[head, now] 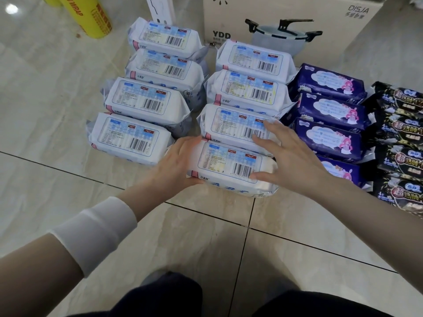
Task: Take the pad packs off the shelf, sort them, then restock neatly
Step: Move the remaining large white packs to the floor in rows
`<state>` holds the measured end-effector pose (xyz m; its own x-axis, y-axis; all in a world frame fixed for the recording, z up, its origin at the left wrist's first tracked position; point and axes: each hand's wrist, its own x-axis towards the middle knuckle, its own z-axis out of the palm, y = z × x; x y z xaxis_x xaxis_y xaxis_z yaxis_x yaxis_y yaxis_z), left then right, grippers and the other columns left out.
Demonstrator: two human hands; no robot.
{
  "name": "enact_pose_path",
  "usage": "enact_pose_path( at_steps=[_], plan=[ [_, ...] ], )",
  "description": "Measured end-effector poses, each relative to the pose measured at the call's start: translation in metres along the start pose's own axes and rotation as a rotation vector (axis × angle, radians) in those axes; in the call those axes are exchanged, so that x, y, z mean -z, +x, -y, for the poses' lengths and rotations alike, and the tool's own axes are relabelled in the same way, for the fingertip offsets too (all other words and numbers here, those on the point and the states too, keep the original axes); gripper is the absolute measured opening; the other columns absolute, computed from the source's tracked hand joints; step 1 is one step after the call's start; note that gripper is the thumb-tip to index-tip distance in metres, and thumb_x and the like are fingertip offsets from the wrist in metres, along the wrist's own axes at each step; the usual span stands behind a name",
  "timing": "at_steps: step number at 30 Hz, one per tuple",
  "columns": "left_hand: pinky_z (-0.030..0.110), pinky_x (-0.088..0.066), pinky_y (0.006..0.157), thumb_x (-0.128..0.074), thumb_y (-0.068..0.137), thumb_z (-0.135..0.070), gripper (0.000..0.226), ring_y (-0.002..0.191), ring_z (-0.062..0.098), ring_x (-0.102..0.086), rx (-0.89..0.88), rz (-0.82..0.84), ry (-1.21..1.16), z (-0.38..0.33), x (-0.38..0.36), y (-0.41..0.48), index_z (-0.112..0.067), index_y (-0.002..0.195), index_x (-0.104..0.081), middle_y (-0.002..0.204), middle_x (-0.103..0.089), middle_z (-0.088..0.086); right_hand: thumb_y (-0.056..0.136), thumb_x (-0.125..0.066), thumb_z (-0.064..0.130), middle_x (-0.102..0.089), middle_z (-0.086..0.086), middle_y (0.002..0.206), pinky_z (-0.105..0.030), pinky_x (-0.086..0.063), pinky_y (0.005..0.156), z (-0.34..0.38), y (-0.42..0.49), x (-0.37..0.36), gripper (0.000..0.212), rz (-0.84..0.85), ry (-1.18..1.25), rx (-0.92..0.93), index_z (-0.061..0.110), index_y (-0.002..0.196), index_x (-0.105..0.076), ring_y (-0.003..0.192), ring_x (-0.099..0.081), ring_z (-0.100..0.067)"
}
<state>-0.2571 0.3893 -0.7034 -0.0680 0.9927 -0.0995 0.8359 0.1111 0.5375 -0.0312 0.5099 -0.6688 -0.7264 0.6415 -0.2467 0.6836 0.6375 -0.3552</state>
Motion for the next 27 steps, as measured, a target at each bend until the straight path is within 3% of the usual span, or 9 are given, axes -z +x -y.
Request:
enact_pose_path(
  at_steps=[6, 12, 18, 27],
  plan=[
    [0.039, -0.033, 0.104, -0.085, 0.060, -0.023, 0.095, 0.127, 0.028, -0.039, 0.021, 0.017, -0.007, -0.002, 0.002, -0.002, -0.002, 0.138, -0.034, 0.139, -0.040, 0.013, 0.071, -0.067, 0.053, -0.017, -0.009, 0.155, -0.040, -0.011, 0.116, 0.005, 0.002, 0.005, 0.083, 0.011, 0.027, -0.016, 0.019, 0.140, -0.039, 0.144, -0.009, -0.025],
    [0.028, -0.023, 0.107, -0.083, 0.062, -0.029, 0.097, 0.135, 0.026, -0.032, 0.016, 0.016, 0.011, -0.004, 0.029, -0.010, -0.002, 0.139, -0.031, 0.145, -0.034, 0.014, 0.079, -0.064, 0.048, -0.025, -0.006, 0.152, -0.032, -0.015, 0.113, 0.033, 0.021, 0.019, 0.074, -0.040, 0.026, 0.033, 0.016, 0.141, -0.038, 0.141, -0.018, -0.023],
    [0.040, -0.031, 0.108, -0.084, 0.061, -0.033, 0.095, 0.131, 0.028, -0.038, 0.026, -0.034, 0.110, 0.021, 0.079, -0.023, -0.004, 0.138, -0.036, 0.141, -0.040, 0.015, 0.083, -0.059, 0.047, -0.028, -0.003, 0.149, -0.029, -0.018, 0.110, 0.072, 0.052, 0.037, 0.069, -0.034, -0.009, 0.093, 0.016, 0.141, -0.036, 0.138, -0.021, -0.020],
    [0.035, -0.031, 0.108, -0.084, 0.063, -0.025, 0.093, 0.133, 0.026, -0.035, -0.057, -0.030, 0.117, 0.097, 0.128, -0.028, -0.006, 0.139, -0.034, 0.143, -0.037, 0.013, 0.082, -0.062, 0.046, -0.036, -0.005, 0.144, -0.033, -0.028, 0.106, 0.129, 0.091, 0.039, 0.065, -0.089, -0.112, 0.082, 0.016, 0.137, -0.042, 0.133, -0.031, -0.023]
  ],
)
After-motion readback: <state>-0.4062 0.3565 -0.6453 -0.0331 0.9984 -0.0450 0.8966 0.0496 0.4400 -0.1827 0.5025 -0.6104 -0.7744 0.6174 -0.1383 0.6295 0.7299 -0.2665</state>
